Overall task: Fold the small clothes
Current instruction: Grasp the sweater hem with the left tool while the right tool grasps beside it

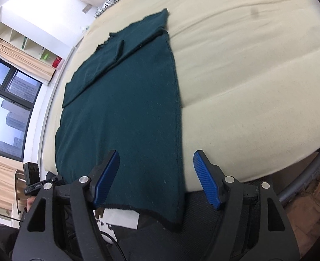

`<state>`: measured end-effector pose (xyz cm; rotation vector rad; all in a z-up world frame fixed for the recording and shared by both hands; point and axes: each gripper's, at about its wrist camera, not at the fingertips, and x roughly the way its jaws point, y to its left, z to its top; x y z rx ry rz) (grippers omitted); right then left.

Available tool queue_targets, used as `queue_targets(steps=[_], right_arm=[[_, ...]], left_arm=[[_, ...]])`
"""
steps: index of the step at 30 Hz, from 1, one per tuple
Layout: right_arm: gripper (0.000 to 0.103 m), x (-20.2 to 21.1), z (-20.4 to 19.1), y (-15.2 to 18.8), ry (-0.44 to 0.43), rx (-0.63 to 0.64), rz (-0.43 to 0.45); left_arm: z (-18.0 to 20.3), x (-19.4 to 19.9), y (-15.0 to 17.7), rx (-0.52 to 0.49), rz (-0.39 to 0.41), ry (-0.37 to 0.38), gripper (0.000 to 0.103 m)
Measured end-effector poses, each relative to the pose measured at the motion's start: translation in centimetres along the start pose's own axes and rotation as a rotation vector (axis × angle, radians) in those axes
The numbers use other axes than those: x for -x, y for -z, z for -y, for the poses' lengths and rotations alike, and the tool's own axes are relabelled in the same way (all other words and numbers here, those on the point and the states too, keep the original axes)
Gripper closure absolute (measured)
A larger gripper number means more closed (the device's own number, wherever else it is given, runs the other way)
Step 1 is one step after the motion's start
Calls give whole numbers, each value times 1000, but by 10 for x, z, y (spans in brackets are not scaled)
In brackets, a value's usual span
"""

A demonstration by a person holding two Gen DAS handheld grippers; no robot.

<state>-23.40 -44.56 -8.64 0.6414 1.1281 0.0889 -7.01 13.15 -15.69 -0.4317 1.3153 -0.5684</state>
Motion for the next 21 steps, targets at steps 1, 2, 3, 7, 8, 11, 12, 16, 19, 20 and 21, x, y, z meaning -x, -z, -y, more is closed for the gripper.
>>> queue_targets(steps=[1,2,3,7,8,11,12,16,19,20,21], right_arm=[[37,0,1,-1,-2,0,-5],[37,1,2,-1,-9,-5,-11],[37,1,4,-1,-14,-14,-20],[42,-2,13,-1,-20,-60,-66],[42,-3,14,-1,-27,-70,-76],[43,-6,16,1,-33,-90,-124],[44,-7,16,2,-36,-96,-143],[45,-10,19,8,-47,-117,-185],[46,-14,20,9,-70,-132,-209],[46,-15,20,10,-78,-135,-218],[47,-17,19,11,-84,-137,-225]], left_arm=[[0,0,0,-2,-3,-3,87],[0,-1,0,-4,-6,-5,91],[0,-1,0,-5,-7,-5,91],[0,1,0,-8,-8,-4,94],[0,1,1,-8,-9,-4,94],[0,1,2,-9,-12,-3,94],[0,1,2,-11,-12,-4,94],[2,0,3,-20,-17,-11,95],[3,1,4,-23,-18,-10,95],[2,2,4,-24,-18,-9,95],[2,2,5,-25,-18,-9,96]])
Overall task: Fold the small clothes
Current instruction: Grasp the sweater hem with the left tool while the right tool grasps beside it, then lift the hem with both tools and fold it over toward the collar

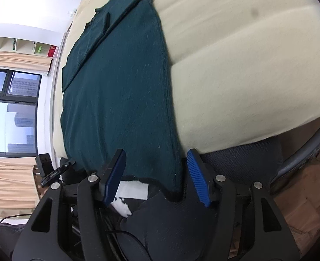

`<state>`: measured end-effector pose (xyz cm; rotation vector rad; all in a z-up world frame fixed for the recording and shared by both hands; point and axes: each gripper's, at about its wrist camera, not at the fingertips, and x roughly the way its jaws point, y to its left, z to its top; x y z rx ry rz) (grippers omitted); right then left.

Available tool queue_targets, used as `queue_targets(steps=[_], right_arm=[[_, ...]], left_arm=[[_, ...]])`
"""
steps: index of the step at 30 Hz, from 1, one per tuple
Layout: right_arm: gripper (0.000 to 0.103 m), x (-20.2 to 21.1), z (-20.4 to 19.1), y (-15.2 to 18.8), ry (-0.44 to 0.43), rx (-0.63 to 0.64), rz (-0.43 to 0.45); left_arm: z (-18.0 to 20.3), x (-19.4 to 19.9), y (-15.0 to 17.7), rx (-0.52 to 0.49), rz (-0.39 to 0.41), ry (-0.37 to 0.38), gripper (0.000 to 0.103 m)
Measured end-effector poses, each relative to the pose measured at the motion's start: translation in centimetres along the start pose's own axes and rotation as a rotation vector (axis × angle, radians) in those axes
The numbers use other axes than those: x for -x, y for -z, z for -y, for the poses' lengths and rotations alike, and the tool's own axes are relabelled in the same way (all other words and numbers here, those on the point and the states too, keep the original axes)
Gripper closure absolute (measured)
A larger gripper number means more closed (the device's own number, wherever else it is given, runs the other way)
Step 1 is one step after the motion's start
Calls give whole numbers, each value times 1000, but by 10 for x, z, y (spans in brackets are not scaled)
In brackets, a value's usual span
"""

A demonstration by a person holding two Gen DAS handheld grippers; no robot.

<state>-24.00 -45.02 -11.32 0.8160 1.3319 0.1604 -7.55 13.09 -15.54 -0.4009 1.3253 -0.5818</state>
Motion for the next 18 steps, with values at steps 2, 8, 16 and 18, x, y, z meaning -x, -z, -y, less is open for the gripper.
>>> queue_targets(steps=[2,8,16,18], right_arm=[[49,-4,0,0,-11,1,-12],[73,-9,7,6,-21,-22,-18],[95,-8,12,18,-24,-16,19],[97,-7,11,21,-24,-7,32]], left_arm=[[0,0,1,-2,-2,0,96],[0,1,3,-3,-2,0,96],[5,4,5,-17,2,-4,97],[6,7,7,-22,3,6,97]])
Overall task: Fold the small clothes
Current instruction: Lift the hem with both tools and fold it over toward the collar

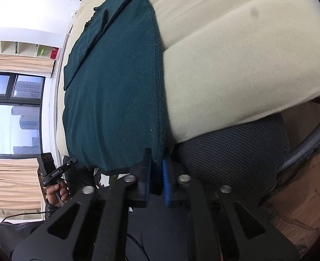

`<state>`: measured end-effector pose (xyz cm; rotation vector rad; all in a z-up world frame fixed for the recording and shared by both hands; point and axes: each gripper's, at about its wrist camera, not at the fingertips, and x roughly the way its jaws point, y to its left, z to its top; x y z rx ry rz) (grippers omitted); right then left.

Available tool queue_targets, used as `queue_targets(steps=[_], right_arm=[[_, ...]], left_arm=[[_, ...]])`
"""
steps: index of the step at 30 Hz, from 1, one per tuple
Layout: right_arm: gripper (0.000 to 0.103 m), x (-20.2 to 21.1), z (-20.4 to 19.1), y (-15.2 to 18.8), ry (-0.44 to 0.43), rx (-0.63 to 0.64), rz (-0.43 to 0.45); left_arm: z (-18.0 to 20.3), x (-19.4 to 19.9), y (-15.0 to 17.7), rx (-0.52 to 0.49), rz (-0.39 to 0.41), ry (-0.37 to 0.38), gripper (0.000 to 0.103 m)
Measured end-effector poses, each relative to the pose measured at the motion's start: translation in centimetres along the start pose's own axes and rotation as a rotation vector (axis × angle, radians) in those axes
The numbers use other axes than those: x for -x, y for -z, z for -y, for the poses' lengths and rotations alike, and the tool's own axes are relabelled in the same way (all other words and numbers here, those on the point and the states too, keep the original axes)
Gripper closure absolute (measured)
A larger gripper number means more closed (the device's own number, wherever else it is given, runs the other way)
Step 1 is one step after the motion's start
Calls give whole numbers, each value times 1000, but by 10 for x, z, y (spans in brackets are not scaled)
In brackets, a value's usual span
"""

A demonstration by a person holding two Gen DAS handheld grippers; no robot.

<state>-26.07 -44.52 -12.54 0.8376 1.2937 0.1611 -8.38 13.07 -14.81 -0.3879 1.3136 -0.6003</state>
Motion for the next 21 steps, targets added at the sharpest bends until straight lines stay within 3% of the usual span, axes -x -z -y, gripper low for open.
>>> queue_targets(steps=[4,10,21], right_arm=[[97,7,-7,1,-29,10,57],[97,27,-30,-4,-91,43,155],[97,62,-83,-55,-230,91,357]], left_arm=[[0,11,-1,9,16,43,97],[9,34,-11,36,83,182,97],[29,67,-66,94,258,440,97]])
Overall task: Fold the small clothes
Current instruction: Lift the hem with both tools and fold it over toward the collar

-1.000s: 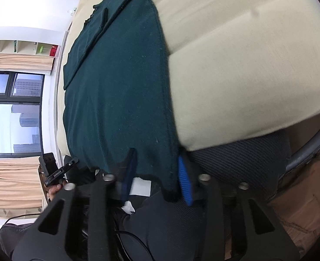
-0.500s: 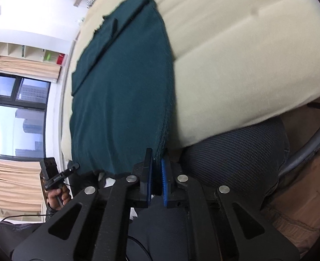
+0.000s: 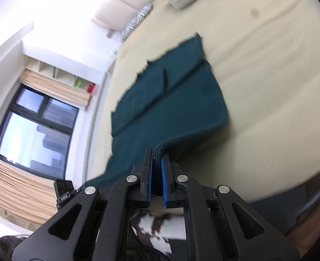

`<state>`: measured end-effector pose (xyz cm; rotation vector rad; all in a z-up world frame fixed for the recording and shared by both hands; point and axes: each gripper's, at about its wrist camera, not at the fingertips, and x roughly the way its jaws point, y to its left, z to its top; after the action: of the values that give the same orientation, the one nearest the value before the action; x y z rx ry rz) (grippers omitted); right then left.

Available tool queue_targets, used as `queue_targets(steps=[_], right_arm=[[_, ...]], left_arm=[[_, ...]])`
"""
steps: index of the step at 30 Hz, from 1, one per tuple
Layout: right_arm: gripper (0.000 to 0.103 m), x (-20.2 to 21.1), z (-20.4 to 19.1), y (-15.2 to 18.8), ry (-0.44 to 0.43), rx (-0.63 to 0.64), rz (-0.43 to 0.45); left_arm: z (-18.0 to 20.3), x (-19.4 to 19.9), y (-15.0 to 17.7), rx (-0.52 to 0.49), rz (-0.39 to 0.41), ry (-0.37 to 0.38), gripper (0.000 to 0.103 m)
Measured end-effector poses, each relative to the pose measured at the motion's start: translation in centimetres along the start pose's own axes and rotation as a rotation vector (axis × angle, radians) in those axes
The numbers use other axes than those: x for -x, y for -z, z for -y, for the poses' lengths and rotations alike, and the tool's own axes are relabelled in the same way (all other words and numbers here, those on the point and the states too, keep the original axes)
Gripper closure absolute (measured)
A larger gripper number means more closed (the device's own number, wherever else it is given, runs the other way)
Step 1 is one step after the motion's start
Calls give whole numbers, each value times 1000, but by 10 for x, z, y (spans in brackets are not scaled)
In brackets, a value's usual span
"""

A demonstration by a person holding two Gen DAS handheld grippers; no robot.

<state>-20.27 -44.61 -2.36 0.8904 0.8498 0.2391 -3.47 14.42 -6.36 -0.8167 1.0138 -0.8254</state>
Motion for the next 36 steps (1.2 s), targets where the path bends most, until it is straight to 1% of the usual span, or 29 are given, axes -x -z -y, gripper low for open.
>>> queue_targets(steps=[3,5,11,15,18,22,27,32,36], right_arm=[[97,-6,-9,-21,-23,7,34],[97,-9,-13,-35,-31,15,55],[97,-35,-23,-82,-42,1,100],[97,-54,-28,-116,-25,9,135],[97,-72,-25,-138,-11,-2,155],[97,-101,-21,-170,30,-4,172],[97,-135,-2,-206,71,-34,187],[97,-173,13,-232,118,-38,184],[97,-202,22,-248,147,-43,171]], left_arm=[[2,-2,-20,29,44,50,97],[0,-4,-32,47,73,69,97],[-14,-10,-72,118,149,111,97],[-22,-20,-99,149,182,130,97],[-29,-29,-122,164,202,128,97],[-34,-47,-151,167,211,113,97],[-49,-72,-184,188,216,91,97],[-71,-99,-217,216,220,44,97],[-90,-114,-234,241,210,21,97]])
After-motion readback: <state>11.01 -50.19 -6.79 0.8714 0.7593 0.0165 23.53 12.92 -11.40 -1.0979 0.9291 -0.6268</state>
